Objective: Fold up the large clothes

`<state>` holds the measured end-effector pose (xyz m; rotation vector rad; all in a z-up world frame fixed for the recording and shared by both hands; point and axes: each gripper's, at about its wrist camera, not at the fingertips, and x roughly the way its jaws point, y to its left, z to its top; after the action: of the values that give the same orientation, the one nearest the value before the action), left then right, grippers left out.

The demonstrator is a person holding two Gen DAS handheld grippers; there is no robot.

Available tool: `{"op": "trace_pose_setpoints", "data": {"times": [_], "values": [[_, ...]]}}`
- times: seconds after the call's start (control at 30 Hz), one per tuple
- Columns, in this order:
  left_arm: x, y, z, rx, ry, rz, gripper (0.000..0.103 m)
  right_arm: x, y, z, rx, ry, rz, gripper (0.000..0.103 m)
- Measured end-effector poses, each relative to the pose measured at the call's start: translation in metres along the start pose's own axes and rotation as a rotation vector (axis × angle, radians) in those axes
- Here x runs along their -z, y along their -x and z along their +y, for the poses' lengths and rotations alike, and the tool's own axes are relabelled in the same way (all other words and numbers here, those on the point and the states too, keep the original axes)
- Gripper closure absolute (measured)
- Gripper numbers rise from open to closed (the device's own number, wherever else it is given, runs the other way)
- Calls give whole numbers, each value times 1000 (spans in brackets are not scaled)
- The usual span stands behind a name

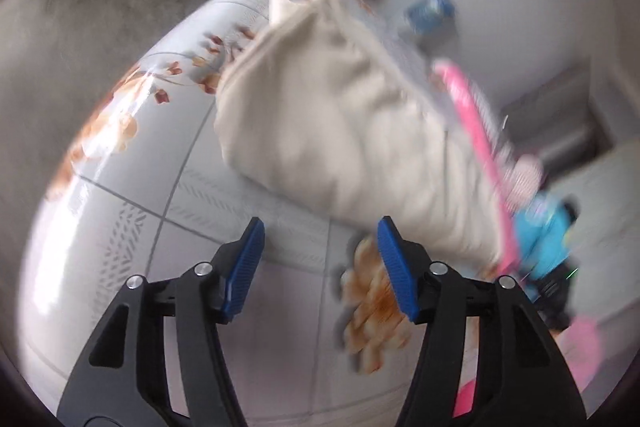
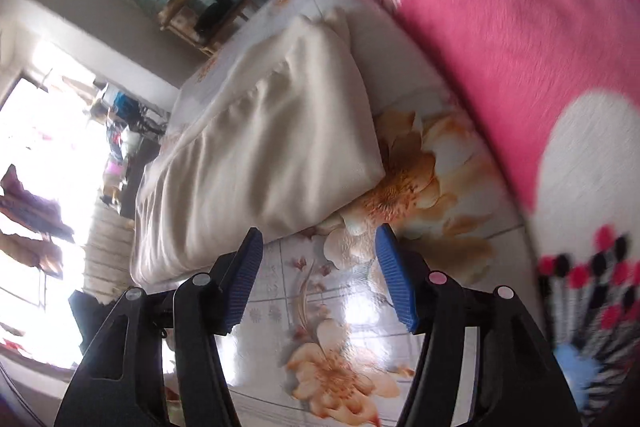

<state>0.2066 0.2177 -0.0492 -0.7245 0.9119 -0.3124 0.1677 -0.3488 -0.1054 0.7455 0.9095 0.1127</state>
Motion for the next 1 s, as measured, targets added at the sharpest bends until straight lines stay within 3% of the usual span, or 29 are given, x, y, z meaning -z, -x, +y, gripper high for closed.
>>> {"op": "trace_pose_setpoints", "data": {"times": [0.1, 0.23, 0.37, 0.47, 0.53, 0.6, 0.7, 0.83, 1.0], "values": [[-7, -3, 19, 69, 184, -63, 47, -3, -3, 4, 28, -32, -70, 46], [-14, -7, 25, 57, 273, -143, 47, 0, -3, 13, 117, -58, -199, 46], [-11, -11, 15, -22, 297, -220, 52, 0, -13, 25, 186, -42, -278, 46], [-9, -15, 6, -115, 296, -273, 70, -2, -23, 37, 274, 4, -336, 56], [-12, -18, -2, -190, 250, -305, 80, -8, -29, 40, 324, 41, -353, 84], [-14, -20, -22, -294, 118, -338, 86, -13, -33, 48, 349, 111, -344, 92], [-9, -4, -55, -343, -68, -388, 90, -9, -9, 67, 342, 216, -384, 93], [6, 33, -83, -313, -209, -384, 92, -4, 33, 73, 238, 236, -375, 93], [45, 82, -56, -276, -212, -265, 91, 28, 69, 50, 190, 253, -287, 91]]}}
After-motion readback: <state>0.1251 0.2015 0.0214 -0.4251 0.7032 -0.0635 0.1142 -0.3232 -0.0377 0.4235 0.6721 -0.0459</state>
